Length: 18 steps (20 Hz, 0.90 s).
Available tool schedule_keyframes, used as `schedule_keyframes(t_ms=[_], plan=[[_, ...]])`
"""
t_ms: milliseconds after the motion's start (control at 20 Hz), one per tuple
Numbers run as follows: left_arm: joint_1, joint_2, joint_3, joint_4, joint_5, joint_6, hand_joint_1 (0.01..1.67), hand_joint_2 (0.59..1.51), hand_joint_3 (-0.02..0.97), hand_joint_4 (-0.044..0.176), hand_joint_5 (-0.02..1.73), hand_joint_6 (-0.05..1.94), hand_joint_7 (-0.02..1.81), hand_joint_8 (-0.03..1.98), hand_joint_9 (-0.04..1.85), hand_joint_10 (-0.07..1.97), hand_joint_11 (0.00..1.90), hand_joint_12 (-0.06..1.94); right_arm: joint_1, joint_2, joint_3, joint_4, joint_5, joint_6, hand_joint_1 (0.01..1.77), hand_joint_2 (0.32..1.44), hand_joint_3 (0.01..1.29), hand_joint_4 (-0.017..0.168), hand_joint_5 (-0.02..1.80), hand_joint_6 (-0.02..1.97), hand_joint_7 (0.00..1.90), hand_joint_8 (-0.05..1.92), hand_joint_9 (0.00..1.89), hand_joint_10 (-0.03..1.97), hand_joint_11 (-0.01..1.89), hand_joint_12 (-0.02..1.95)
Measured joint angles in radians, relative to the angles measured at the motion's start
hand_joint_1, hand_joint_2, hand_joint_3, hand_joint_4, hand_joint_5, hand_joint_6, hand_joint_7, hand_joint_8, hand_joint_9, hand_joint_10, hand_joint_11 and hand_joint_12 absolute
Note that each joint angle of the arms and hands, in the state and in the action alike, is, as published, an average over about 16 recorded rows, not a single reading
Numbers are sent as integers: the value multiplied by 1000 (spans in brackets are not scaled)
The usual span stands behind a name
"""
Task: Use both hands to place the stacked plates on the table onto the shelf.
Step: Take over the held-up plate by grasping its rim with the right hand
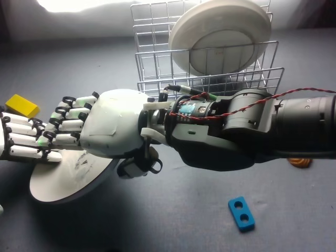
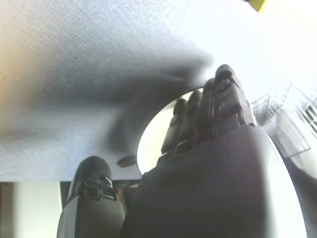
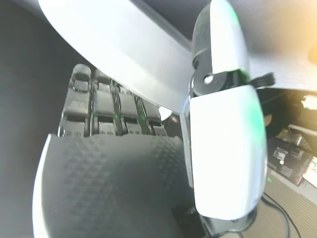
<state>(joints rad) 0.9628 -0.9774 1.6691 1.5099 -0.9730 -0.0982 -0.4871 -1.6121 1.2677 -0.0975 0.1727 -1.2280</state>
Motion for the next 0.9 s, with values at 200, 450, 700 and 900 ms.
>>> schedule_keyframes(t_ms=[200,450,700,900], plan=[[0,-1,0,0,0,0,23,1125,21,-5,5,-1,-12,-21,-12,-26,19,11,0,-25,27,1,7,-3,1214,1026,14,3,113,20,92,15,92,9,22,417],[0,-2,0,0,0,0,23,1126,21,-6,3,0,-12,-21,-12,-26,19,11,0,-35,39,1,11,-6,1201,1065,14,2,276,20,264,14,267,25,66,806],[1,-3,0,0,-1,0,23,1128,20,-7,2,-5,-12,-21,-11,-26,19,11,-1,-32,40,1,22,-14,1159,1085,14,0,503,69,529,47,557,64,211,1124],[2,-3,0,0,-3,0,23,1134,21,-8,0,-9,-12,-20,-7,-25,19,12,-2,-28,40,-1,37,-20,1122,1076,14,-4,647,222,728,287,795,196,402,1280]])
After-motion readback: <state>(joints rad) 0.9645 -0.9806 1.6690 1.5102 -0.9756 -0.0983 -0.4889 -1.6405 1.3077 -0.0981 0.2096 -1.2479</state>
